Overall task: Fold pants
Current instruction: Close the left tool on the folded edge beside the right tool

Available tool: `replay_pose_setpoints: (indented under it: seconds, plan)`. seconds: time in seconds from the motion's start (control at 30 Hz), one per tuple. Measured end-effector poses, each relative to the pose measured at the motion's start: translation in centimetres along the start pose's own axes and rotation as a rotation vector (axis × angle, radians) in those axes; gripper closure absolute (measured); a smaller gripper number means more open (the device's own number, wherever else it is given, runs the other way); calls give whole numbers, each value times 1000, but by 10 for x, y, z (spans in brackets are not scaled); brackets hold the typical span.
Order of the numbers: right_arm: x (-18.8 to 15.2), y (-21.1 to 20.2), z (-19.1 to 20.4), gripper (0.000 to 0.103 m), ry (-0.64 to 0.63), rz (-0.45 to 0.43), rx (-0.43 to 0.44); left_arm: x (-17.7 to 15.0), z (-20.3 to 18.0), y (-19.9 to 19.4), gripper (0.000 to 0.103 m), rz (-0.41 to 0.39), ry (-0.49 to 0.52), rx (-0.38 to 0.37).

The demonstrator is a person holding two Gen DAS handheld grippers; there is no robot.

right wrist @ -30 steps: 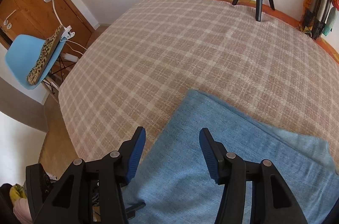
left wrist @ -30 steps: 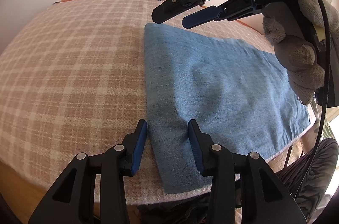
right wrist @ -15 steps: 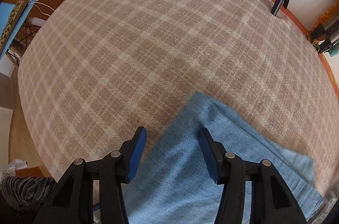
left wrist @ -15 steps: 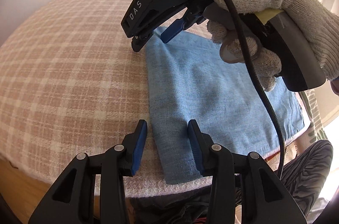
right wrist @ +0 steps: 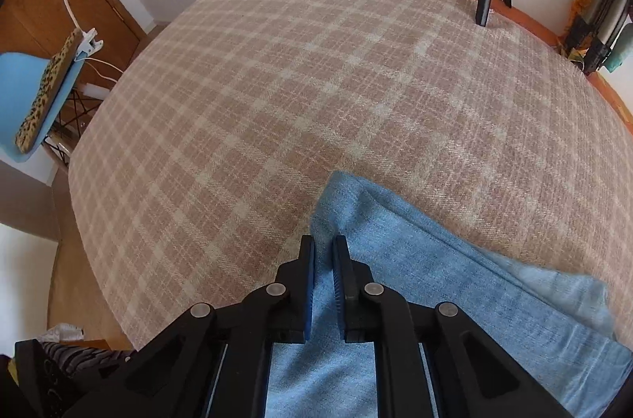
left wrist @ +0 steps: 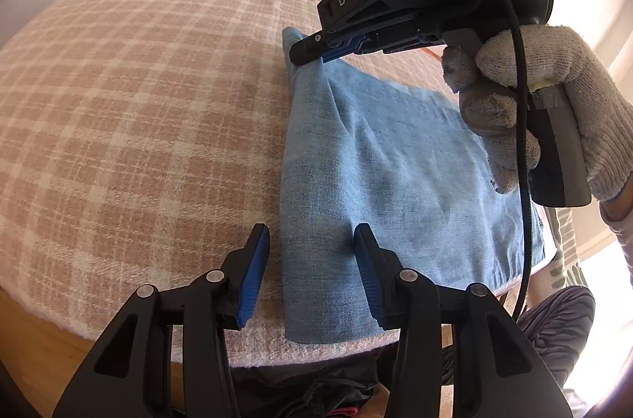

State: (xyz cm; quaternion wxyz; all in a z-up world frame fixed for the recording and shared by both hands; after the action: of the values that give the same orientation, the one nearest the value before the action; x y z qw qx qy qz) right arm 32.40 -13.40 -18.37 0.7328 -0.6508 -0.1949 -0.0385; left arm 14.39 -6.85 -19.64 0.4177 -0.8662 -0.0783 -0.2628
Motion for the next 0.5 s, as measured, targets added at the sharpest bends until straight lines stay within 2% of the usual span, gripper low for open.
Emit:
replay_pose_setpoints:
  seconds: [0.1, 0.17, 0.27, 0.37, 0.5]
  plan:
    - [1, -15, -8, 97, 42, -35, 38, 3, -1, 1, 60, -10, -45, -38]
    - [5, -24, -16, 98, 67, -59, 59, 8, -5, 0, 66, -28, -61, -67]
    - [4, -36, -26, 98, 108, -93, 95, 13, -22, -8, 82, -65, 11, -72]
    - [4, -49, -36, 98, 149, -133, 133, 21, -46, -18, 88, -107, 76, -100]
    - [0, -69, -52, 98, 204, -182, 181, 31, -79, -25, 91, -136, 143, -158]
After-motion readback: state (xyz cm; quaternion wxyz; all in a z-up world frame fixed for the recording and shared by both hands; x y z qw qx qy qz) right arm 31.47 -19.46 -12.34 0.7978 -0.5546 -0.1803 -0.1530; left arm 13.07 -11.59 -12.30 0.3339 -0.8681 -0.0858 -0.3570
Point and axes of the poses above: each gripper's, at about its wrist camera, not at the fingertips, and y roughly the way its jaws point, z to its left, x to its top, the point moved 7 cm from there along y, roughly the way its jaws point, and after that the axes turned 7 degrees about -x, right-handed, at the moved point
